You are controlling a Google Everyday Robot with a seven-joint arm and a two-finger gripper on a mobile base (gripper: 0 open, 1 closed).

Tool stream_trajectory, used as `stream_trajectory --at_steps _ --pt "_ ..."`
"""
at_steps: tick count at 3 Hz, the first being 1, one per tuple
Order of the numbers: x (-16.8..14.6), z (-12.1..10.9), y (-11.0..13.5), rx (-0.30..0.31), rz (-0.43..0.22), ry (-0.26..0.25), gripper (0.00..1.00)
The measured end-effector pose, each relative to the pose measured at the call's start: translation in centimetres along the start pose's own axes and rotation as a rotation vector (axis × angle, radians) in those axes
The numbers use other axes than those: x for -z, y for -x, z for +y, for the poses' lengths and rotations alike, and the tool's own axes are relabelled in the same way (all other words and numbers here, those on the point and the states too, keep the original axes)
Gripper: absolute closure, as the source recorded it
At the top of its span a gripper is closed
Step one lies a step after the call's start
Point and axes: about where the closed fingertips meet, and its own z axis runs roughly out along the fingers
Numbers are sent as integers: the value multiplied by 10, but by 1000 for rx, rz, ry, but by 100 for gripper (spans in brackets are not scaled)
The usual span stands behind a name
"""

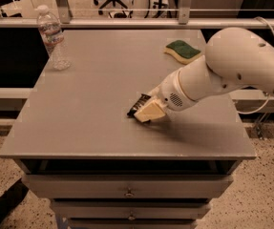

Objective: Move rxbar chocolate near water bottle

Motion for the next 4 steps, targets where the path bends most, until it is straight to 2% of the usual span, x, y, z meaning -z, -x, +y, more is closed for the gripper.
stream_trajectory --at_steps 1,2,3,4 --pt "9 -16 8 9 -10 -36 100" --pt "46 -50 28 56 -27 -133 100" --pt "58 -58 39 66 -46 -159 100" --pt "56 -59 41 70 -49 -157 100"
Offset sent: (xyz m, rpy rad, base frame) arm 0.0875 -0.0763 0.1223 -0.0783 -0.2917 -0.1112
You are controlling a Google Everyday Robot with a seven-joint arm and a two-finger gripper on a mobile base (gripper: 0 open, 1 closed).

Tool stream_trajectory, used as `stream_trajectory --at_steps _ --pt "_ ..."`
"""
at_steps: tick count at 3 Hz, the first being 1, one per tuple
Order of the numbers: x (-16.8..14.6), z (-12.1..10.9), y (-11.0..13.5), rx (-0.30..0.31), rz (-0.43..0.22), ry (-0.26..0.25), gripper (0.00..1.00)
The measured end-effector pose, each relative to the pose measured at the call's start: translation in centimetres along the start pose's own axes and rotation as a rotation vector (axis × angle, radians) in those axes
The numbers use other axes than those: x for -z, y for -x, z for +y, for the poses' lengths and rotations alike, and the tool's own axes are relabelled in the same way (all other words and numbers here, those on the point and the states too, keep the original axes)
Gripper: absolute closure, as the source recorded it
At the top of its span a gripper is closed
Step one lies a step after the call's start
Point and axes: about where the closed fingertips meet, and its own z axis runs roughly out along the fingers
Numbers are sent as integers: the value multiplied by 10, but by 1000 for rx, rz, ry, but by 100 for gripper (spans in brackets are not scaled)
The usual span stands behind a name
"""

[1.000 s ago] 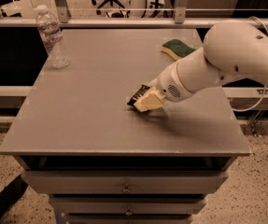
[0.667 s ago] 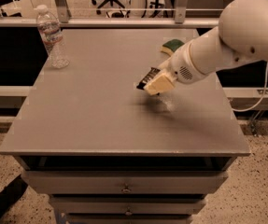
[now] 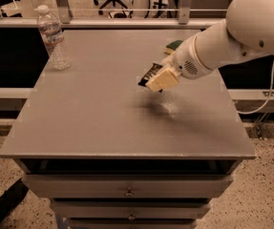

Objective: Move rxbar chocolate near water bottle

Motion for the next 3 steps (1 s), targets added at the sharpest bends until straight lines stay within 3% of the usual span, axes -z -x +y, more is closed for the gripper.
stream_trajectory --at_steps 1,2,3 --pt "-22 -6 15 36 -32 17 100" --pt "-81 -28 66 91 -111 35 100" --pt "-116 -36 100 122 -158 54 100"
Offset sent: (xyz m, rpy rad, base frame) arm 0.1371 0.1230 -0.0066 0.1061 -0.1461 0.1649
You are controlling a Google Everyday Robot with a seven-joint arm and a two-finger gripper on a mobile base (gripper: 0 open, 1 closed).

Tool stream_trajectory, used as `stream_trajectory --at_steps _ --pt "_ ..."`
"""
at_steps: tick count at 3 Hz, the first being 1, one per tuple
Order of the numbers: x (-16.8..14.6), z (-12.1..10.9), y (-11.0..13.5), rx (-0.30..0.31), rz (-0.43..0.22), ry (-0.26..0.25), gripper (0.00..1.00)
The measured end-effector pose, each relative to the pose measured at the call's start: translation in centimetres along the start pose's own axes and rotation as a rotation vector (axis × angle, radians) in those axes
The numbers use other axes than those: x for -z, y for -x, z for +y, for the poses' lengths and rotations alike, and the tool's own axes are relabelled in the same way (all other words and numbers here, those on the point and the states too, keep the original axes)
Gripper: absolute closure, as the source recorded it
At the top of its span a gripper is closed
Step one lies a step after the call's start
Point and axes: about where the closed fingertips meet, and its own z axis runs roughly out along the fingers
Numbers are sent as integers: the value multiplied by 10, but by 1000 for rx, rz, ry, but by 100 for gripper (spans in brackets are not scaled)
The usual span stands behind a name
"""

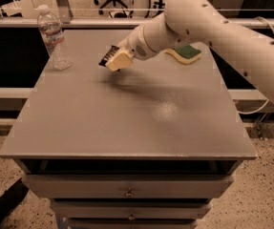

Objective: Move rxbar chocolate near water bottle

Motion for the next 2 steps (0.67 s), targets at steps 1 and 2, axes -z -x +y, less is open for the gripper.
stream_trajectory --at_steps 1,2 --pt "-39 -1 25 21 -42 45 100" --pt "-82 1 37 25 -60 103 100"
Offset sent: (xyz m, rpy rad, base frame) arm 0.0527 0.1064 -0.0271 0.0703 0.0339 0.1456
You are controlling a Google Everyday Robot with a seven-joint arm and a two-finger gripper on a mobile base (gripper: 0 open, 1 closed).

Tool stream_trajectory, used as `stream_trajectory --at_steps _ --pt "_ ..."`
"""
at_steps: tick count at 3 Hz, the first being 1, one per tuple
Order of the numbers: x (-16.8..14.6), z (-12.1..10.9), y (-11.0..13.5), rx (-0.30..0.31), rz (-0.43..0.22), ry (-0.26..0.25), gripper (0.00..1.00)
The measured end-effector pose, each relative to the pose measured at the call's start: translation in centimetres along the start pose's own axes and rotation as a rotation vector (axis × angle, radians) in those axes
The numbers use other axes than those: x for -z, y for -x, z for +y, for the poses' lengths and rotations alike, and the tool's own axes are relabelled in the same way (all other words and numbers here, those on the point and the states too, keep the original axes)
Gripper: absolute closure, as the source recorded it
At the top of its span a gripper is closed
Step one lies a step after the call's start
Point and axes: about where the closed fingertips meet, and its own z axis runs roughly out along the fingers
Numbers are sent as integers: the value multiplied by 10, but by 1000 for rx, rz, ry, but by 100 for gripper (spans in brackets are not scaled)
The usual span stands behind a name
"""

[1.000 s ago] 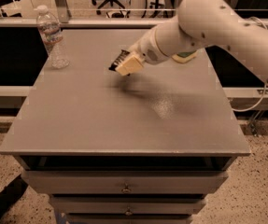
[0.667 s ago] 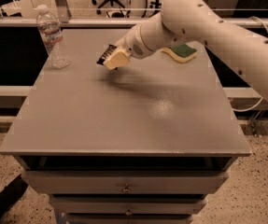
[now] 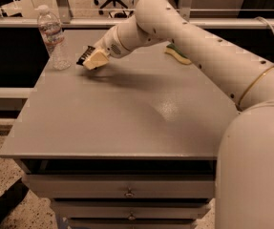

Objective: Move rxbar chocolate near water bottle

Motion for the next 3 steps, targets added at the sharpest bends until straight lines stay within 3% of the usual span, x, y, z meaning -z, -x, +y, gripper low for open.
stream_trajectory --at_steps 1,2,3 --pt "-24 -5 1 -6 -7 31 100" --pt "-37 -7 1 -8 -3 55 85" --pt "-44 -9 1 -11 -3 71 61"
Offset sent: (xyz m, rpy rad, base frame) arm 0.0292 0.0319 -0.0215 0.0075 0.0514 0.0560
